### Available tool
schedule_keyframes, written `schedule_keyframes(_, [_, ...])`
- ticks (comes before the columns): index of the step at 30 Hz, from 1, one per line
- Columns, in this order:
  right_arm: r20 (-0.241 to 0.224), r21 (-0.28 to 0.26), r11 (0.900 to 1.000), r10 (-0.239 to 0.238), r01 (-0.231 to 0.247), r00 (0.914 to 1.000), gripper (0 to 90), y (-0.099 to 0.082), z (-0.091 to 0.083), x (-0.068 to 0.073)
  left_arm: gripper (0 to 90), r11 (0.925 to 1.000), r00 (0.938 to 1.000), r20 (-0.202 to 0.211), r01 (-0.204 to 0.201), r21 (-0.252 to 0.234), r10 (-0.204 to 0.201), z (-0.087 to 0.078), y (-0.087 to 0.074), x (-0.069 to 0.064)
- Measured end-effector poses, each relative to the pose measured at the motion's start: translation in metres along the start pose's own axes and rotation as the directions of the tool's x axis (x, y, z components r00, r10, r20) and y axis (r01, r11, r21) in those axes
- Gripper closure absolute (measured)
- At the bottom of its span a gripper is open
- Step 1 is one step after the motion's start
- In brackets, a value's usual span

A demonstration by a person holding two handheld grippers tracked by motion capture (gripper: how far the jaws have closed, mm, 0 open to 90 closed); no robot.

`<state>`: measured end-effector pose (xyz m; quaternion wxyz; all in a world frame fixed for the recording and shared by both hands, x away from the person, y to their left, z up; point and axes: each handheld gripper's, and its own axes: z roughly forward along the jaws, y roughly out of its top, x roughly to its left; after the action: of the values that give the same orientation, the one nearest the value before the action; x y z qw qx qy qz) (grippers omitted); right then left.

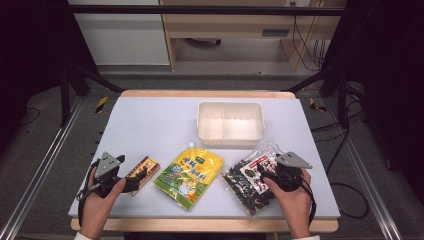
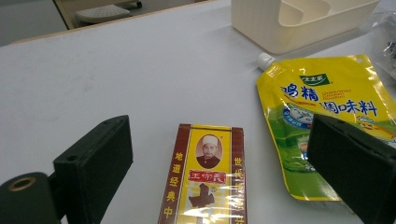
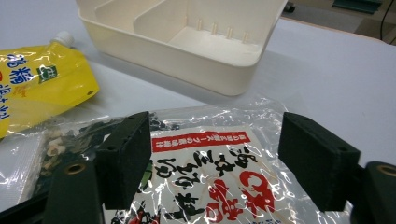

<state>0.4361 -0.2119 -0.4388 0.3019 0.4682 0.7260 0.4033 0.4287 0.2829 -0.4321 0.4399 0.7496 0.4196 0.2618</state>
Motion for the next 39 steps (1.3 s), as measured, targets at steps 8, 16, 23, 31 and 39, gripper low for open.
schedule_keyframes(8, [0.058,-0.009,0.9982,-0.059,0.059,0.9966,38.6,0.002,-0.010,-0.001,6.7,1.0000,1.0000,0.007,-0.004,0.006,0.004,-0.002,0.000,0.001])
schedule_keyframes(16, [0.183,0.027,0.9971,-0.074,0.071,0.9804,52.0,-0.003,-0.018,-0.038,6.8,0.9999,0.9999,0.015,-0.008,0.014,0.008,-0.002,0.000,0.000])
schedule_keyframes(23, [0.224,0.043,0.9986,-0.041,0.033,0.9737,61.8,-0.014,-0.022,-0.068,6.9,0.9997,0.9999,0.011,-0.008,0.021,0.008,-0.002,-0.001,0.001])
schedule_keyframes(31, [0.222,0.049,0.9987,0.005,-0.016,0.9750,65.9,-0.030,-0.033,-0.087,7.0,0.9998,1.0000,0.008,-0.004,0.020,0.004,-0.002,0.000,0.001])
schedule_keyframes(39, [0.194,0.055,0.9957,0.063,-0.075,0.9790,68.3,-0.037,-0.033,-0.094,7.1,0.9997,0.9999,0.009,-0.009,0.024,0.009,-0.002,0.000,0.001])
